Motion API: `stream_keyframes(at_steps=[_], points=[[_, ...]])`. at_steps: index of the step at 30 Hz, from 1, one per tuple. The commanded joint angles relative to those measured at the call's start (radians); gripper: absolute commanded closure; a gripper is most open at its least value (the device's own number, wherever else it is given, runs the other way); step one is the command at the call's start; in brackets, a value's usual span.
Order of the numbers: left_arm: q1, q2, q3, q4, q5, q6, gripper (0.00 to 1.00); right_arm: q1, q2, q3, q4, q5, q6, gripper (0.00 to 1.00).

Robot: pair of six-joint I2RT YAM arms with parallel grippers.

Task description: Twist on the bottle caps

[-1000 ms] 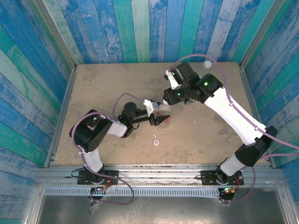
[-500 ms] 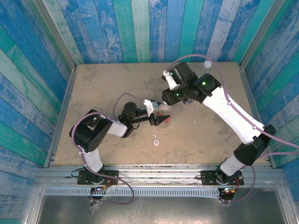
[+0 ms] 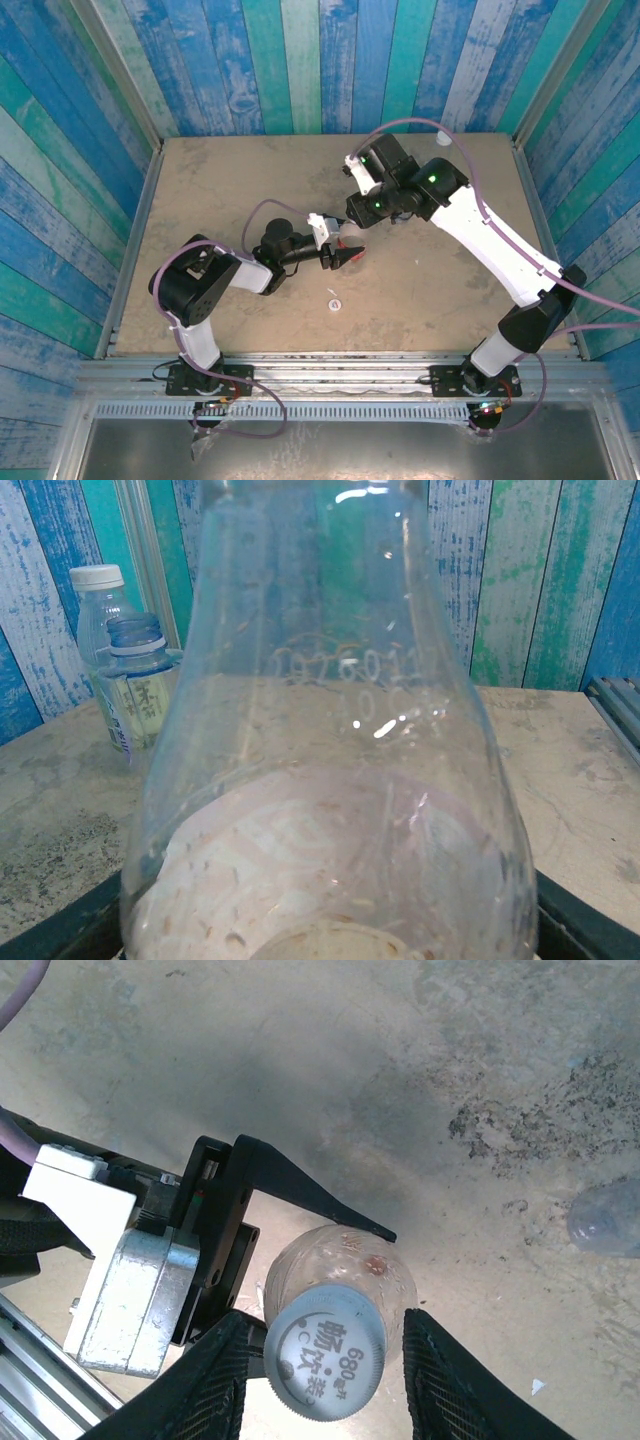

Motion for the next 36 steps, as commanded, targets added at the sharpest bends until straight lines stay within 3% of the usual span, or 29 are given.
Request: stream_keyframes(at_steps=[1,14,36], points=[[-0.001,0.013,-0.007,-0.117,-0.016,0.020,0.28,0.006,0.014,0.023,-0.023,-0.008,-0.013,0.58],[0.000,0.016,-0.005,-0.120,-0.015,0.018,0.28,0.007,0.020,0.018,-0.027,-0.011,-0.023,0.58],[0.000,0.025,-0.002,-0.106,-0.009,-0.011,0.28,-0.005,-0.015,-0.035,0.023,-0.021,-0.016,0.73]])
